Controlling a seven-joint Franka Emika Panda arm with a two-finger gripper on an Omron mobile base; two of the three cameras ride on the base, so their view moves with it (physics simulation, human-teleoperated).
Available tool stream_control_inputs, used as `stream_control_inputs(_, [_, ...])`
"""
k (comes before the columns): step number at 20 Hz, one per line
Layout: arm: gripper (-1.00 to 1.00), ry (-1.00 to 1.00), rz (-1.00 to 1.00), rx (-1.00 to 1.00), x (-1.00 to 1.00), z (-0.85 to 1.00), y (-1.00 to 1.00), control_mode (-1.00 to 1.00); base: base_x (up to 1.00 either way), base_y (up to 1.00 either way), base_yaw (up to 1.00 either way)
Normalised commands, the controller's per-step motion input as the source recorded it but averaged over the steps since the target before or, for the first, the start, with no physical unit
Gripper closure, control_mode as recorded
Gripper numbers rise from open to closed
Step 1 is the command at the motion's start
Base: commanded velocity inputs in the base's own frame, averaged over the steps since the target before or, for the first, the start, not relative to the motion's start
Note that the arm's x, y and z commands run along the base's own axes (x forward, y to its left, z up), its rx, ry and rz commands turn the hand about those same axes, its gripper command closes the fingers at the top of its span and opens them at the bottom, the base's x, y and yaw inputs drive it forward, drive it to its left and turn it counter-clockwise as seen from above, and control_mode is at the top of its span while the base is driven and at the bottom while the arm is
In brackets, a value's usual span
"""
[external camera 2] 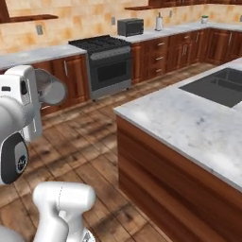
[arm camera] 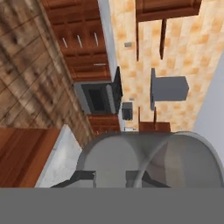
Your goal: There is a bowl on the dining counter. Grab a lemon wedge from the fridge and place it in the bowl. Then get the liquor bottle and glass cup from the cabinet and place them next to the bowl.
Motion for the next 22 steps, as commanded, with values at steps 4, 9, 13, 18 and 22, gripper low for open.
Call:
stream_control_inputs(4, [1.0,0.0,0.0,0.0,0.0,0.0,0.0,1.0,-0.53,-1.0,0.0])
stream_control_inputs(9, [1.0,0.0,0.0,0.0,0.0,0.0,0.0,1.0,-0.34,-1.0,0.0])
stream_control_inputs(13, [1.0,0.0,0.0,0.0,0.0,0.0,0.0,1.0,-0.3,-1.0,0.0])
stream_control_inputs(18, [1.0,0.0,0.0,0.0,0.0,0.0,0.0,1.0,-0.27,-1.0,0.0])
stream_control_inputs(22, [1.0,0.0,0.0,0.0,0.0,0.0,0.0,1.0,-0.19,-1.0,0.0])
